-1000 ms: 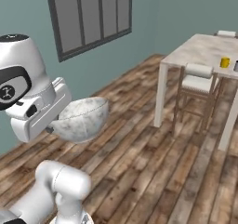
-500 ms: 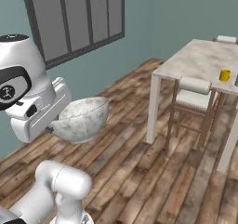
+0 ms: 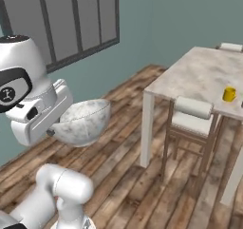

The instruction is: Clear the mugs and bowl far away from the sink.

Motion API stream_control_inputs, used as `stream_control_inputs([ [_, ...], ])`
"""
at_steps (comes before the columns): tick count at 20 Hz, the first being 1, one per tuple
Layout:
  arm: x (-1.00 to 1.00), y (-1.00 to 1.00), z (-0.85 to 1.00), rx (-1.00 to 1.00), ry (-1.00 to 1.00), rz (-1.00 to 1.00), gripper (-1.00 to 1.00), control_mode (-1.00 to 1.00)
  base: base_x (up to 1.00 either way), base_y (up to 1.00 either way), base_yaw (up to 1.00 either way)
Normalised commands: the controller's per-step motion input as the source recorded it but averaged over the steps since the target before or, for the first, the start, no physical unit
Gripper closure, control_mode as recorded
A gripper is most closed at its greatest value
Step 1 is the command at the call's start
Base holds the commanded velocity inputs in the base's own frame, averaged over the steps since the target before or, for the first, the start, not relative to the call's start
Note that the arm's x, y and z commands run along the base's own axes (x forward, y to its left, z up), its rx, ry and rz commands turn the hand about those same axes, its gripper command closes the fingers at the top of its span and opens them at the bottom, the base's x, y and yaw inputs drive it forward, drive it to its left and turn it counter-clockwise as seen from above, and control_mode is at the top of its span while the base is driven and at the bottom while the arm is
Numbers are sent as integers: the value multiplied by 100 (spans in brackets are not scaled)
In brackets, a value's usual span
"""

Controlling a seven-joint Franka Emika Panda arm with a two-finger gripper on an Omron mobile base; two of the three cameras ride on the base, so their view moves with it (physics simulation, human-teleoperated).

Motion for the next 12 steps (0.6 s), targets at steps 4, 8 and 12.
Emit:
stream_control_inputs([
  [4, 0, 0, 0, 0, 0, 0, 100, 100, 100, 0, 0],
  [8, 0, 0, 0, 0, 0, 0, 100, 100, 100, 0, -5],
  [12, 0, 0, 0, 0, 0, 0, 100, 100, 100, 0, -9],
])
